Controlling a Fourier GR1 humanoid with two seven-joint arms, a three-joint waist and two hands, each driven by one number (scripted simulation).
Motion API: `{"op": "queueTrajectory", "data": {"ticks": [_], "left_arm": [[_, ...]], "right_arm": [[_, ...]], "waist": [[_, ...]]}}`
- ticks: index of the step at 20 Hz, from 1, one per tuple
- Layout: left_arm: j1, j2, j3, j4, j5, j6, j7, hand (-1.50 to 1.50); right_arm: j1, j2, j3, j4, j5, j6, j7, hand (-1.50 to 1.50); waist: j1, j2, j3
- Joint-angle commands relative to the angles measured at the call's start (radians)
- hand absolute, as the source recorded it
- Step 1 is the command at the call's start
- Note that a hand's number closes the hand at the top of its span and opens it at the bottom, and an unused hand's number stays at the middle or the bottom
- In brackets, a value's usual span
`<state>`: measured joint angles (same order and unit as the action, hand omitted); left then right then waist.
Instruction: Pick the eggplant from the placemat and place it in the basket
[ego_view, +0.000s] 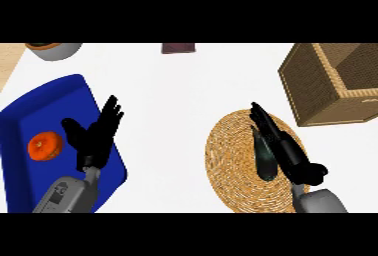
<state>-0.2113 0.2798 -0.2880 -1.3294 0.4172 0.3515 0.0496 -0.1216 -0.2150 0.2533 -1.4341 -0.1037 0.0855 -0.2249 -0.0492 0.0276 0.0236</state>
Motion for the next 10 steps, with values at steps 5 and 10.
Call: {"op": "queueTrajectory", "data": {"ticks": [5,10], "left_arm": [[0.124,0.086,-0.043,0.087,-0.029,-0.064,0.077,0.0],[0.182,0.104,-0.078,0.079,-0.051,-0.073,0.097,0.0]], "right_arm": [[-0.23,0.075,-0.168,0.142,-0.31,0.137,0.145,1.5],[-0.26,0.133,0.004,0.131,-0.249,0.236,0.143,1.5]], "waist": [[0.096,-0.014,-0.022],[0.087,-0.024,-0.023]]}}
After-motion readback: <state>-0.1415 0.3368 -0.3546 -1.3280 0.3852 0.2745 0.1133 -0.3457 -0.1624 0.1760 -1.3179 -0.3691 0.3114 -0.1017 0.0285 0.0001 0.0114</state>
